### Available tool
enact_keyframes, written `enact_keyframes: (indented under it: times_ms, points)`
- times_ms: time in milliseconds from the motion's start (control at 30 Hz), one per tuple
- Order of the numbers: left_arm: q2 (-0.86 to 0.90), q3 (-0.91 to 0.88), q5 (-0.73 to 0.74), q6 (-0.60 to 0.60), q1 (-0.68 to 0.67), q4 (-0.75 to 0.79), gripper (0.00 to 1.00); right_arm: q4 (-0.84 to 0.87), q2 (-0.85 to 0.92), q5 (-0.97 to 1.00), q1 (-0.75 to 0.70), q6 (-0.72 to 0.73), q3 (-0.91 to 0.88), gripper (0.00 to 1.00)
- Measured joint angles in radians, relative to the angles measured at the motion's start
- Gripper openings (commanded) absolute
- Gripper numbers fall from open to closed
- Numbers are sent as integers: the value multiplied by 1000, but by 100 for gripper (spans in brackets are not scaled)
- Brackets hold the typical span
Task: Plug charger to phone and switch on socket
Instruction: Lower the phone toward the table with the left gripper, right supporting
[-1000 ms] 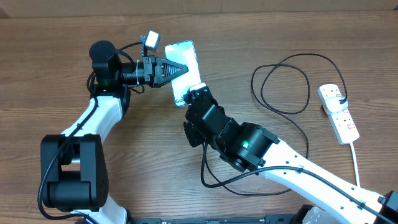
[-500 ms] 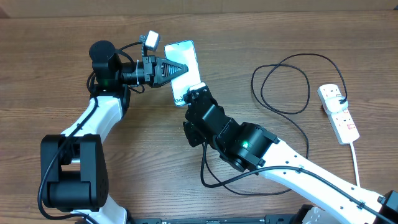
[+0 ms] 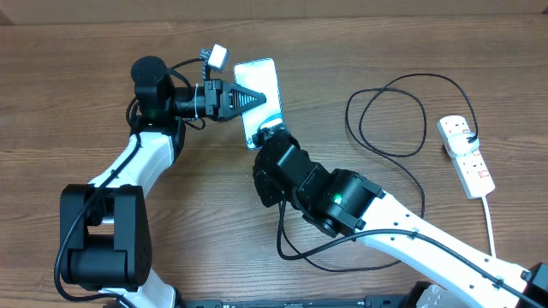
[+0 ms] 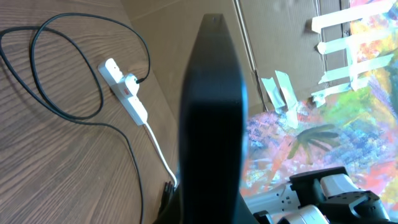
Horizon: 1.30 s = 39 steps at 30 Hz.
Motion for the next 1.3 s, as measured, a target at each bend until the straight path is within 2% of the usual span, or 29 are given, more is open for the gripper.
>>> enact_keyframes:
  times_ms: [167,267,300,533,800,1100,1300]
  points:
    - [0,-6,4,15,-11,-1,4,-24,-27,3,-2,-1,12,62]
    - [0,-11,-3,16,-19,-1,4,-71,-69,5,-2,-4,24,93]
    - [0,-12,-8,15,-22,-1,4,-90,-88,6,-2,0,29,100]
    - [0,-13,-128,6,-74,-18,4,-222,-246,10,-2,-3,46,100]
    - [0,-13,-374,-11,-204,-185,4,-372,-438,11,-2,57,51,100]
    - [3,-19,-743,-11,-347,-481,4,-514,-527,67,-2,176,53,100]
    - [3,-16,-838,61,-370,-665,4,-518,-502,102,-2,283,53,100]
